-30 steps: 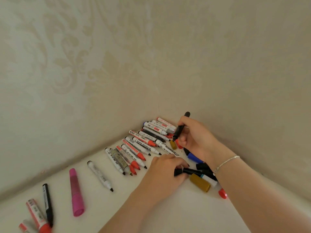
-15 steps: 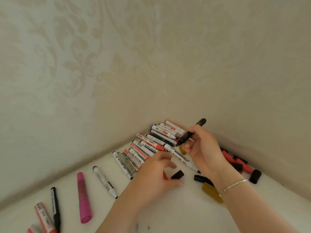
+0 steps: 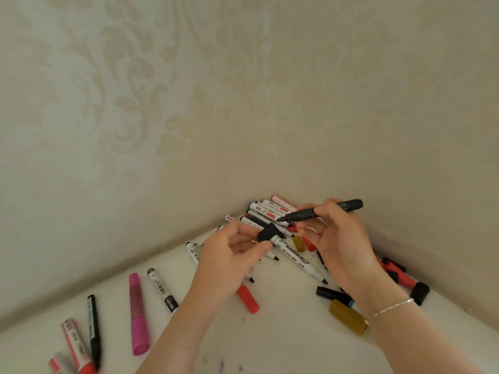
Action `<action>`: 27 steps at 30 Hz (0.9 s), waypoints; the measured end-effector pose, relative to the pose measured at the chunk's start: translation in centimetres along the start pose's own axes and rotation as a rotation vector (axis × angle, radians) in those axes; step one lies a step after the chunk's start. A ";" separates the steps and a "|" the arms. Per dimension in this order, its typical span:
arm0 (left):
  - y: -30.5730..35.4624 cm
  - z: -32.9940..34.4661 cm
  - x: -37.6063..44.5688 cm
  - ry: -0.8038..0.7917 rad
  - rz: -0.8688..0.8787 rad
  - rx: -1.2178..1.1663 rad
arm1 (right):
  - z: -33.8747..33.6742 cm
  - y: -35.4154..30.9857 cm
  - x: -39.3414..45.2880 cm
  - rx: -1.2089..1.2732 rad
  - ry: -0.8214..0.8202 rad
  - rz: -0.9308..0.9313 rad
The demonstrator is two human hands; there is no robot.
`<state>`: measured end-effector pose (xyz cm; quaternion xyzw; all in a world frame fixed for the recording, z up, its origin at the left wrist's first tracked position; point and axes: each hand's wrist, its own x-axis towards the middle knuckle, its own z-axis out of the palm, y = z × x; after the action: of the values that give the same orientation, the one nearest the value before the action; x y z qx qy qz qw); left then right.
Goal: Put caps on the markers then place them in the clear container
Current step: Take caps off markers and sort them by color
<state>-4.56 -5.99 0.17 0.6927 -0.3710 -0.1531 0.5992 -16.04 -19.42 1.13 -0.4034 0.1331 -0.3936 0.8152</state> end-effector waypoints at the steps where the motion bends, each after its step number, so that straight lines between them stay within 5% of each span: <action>1: 0.2 -0.1 0.0 0.008 0.003 -0.036 | 0.0 -0.1 0.0 -0.002 -0.001 -0.006; 21: 1.0 -0.3 -0.5 -0.003 0.026 -0.019 | 0.5 -0.4 -0.9 -0.055 -0.029 -0.035; 27: 1.5 -0.3 -0.6 -0.099 -0.223 -0.437 | 0.5 -0.5 -1.1 0.018 -0.076 -0.021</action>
<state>-5.27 -5.40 1.50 0.5749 -0.2794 -0.3285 0.6954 -16.71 -18.52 1.70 -0.4120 0.0941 -0.3875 0.8193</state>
